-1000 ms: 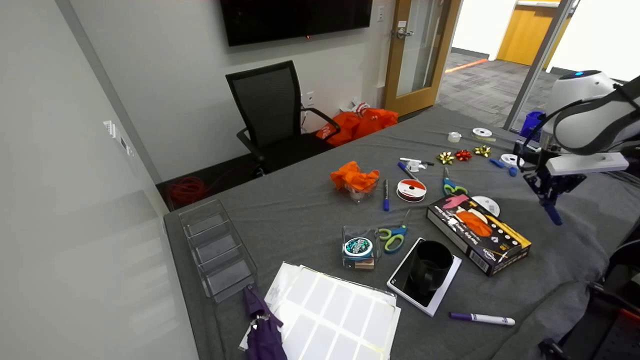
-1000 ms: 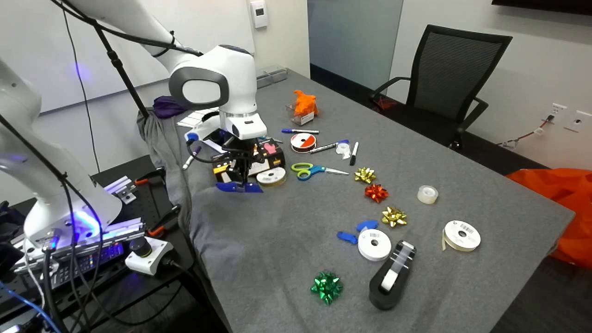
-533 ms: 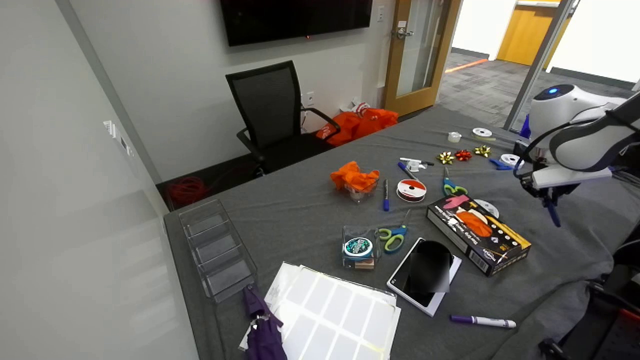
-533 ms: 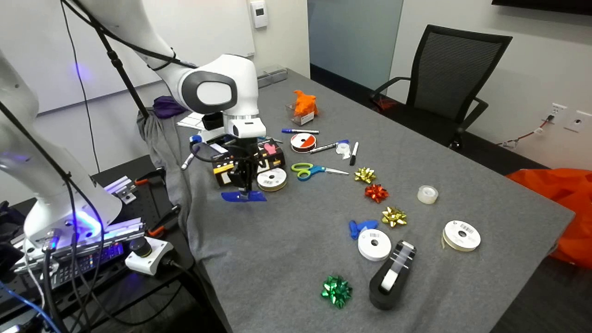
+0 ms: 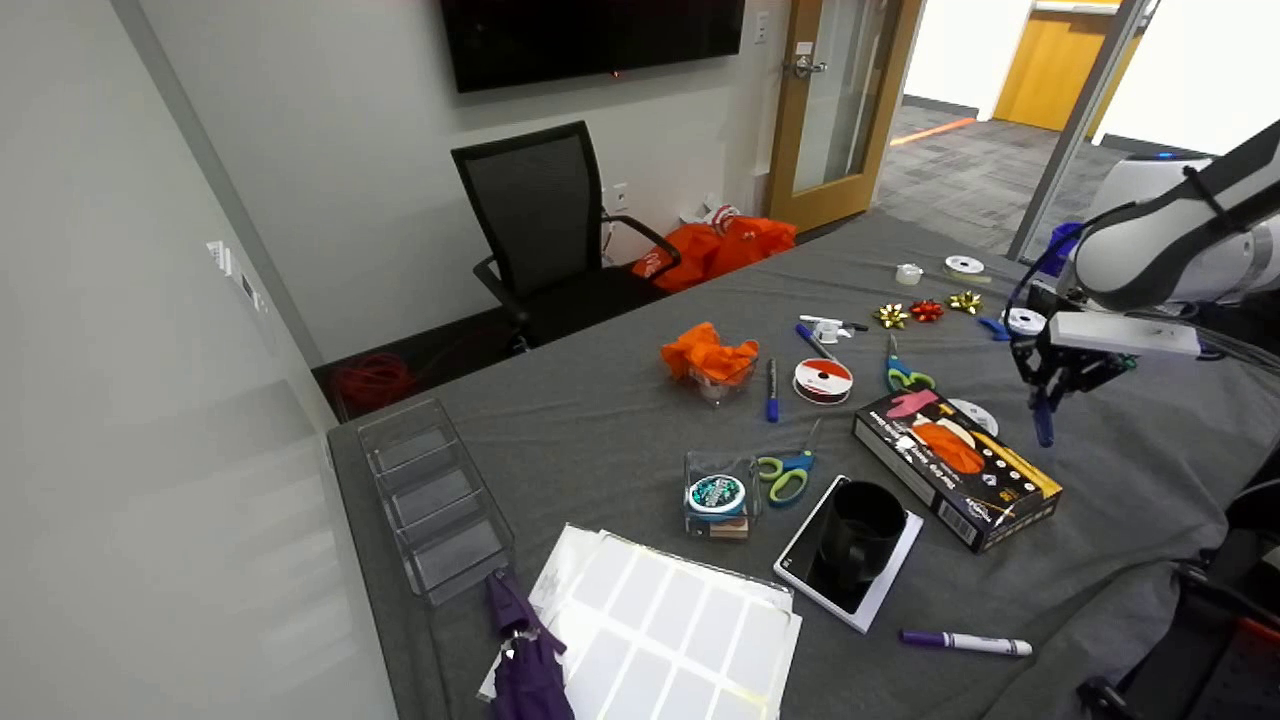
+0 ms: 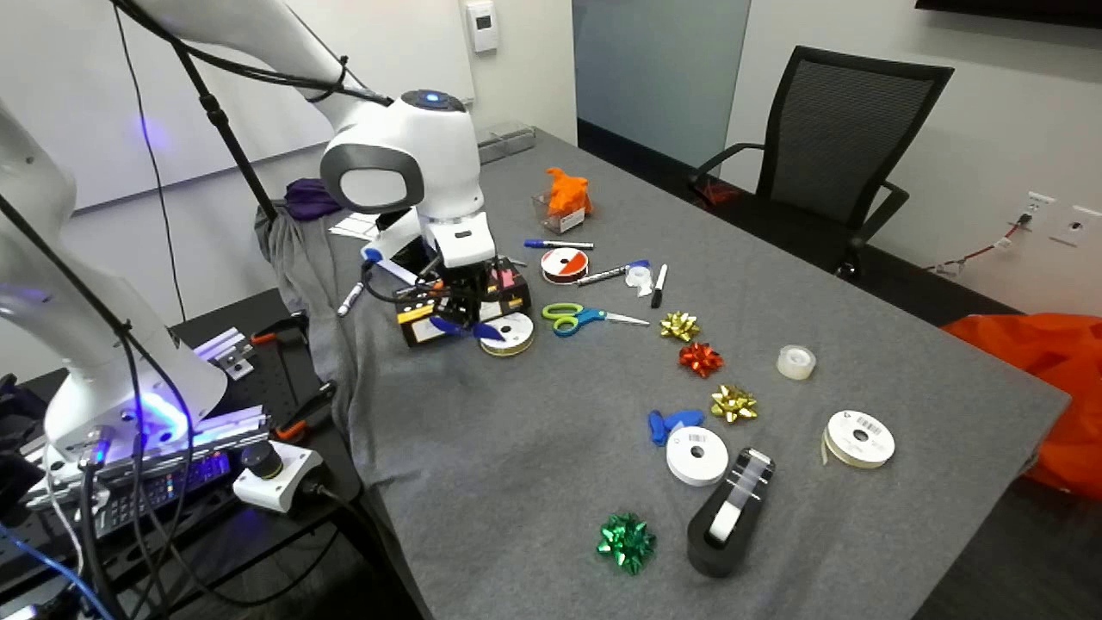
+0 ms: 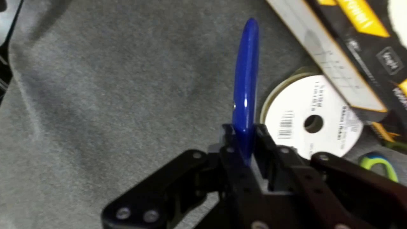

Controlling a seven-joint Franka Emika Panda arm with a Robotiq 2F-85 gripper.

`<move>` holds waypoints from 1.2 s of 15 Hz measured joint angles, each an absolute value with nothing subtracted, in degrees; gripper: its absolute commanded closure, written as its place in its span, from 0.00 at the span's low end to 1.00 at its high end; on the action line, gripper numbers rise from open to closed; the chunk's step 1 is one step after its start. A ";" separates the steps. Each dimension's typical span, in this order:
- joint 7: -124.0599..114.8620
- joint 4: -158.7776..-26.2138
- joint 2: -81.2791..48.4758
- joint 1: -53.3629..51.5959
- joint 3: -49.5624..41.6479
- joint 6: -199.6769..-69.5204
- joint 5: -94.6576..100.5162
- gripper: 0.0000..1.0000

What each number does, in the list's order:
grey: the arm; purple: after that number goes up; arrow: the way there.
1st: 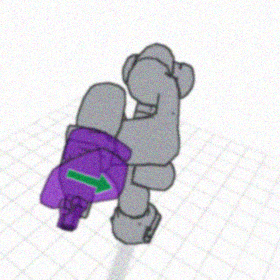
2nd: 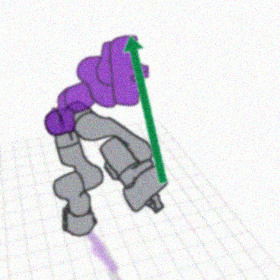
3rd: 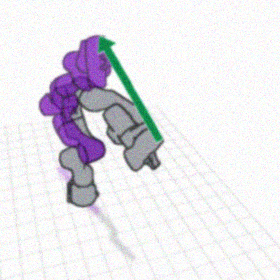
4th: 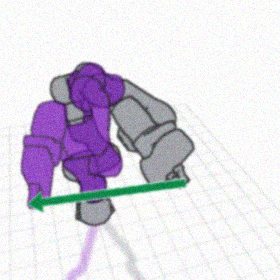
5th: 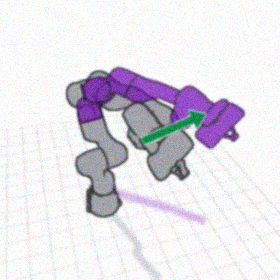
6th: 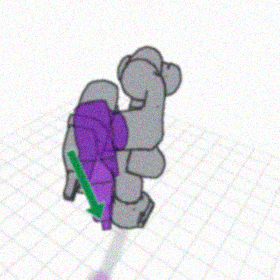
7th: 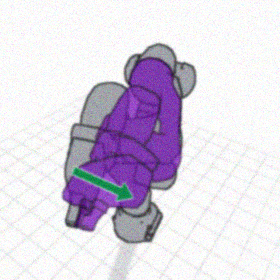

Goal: Put the blue object in the second container from the left.

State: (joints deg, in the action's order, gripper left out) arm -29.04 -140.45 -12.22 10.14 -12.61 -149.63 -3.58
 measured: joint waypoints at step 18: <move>-27.78 -140.01 -4.91 6.26 -7.37 -145.97 -24.45 0.95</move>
State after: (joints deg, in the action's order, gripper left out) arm -27.78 -140.01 -4.91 6.26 -7.37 -145.97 -24.45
